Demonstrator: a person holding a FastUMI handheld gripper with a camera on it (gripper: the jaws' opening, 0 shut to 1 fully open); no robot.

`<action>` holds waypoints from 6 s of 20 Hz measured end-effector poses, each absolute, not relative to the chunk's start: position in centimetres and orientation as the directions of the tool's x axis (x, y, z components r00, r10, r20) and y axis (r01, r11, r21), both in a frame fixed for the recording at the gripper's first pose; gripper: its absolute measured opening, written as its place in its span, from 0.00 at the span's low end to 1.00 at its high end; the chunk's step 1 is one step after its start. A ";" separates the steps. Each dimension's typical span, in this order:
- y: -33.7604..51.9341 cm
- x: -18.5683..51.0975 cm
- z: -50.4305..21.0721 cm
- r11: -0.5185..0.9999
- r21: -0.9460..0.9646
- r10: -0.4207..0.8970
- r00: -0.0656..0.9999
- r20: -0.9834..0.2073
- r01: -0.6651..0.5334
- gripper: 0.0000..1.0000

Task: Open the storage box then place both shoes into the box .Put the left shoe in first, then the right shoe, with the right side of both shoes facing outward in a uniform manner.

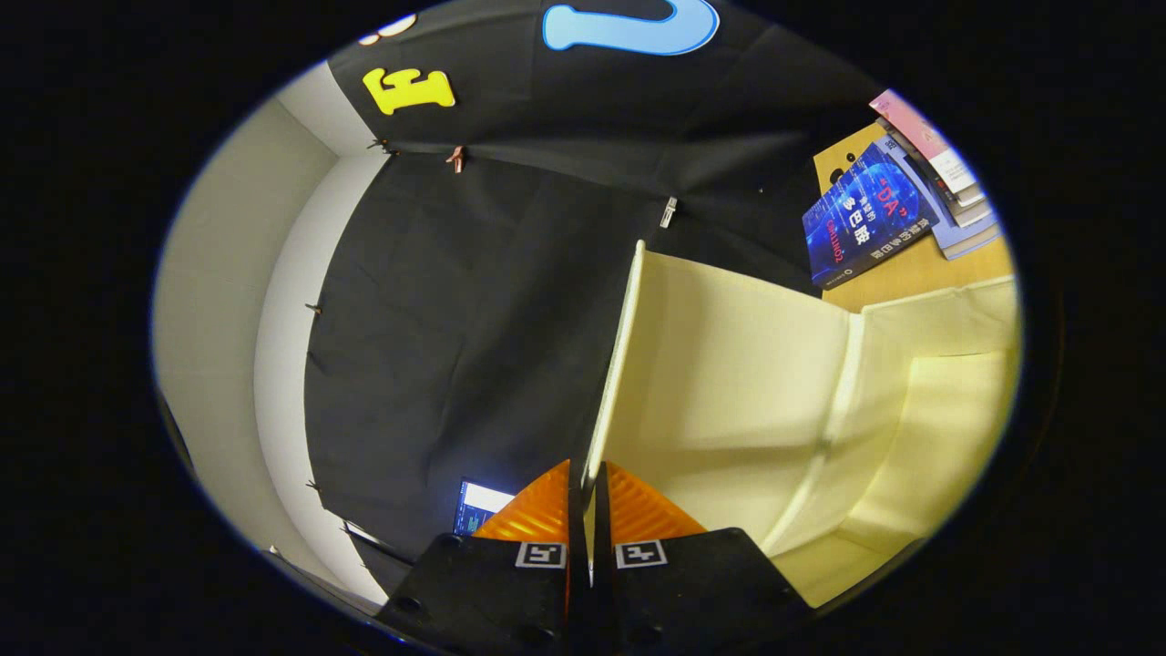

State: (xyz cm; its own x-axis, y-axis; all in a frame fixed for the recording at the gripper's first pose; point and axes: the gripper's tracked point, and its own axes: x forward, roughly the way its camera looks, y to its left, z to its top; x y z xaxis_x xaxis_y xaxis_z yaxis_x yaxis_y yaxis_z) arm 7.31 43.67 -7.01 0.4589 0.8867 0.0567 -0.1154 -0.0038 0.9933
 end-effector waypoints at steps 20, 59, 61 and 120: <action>25.2 -1.3 -16.0 0.755 0.643 0.521 0.712 -0.471 -0.127 0.97; 4.8 -9.1 -34.7 0.819 0.355 0.026 0.588 -0.808 0.452 0.05; 6.0 -7.0 -30.6 0.809 0.392 0.044 0.619 -0.784 0.439 0.05; -7.3 -25.7 -35.5 0.874 0.093 -0.163 0.469 -0.868 0.477 0.99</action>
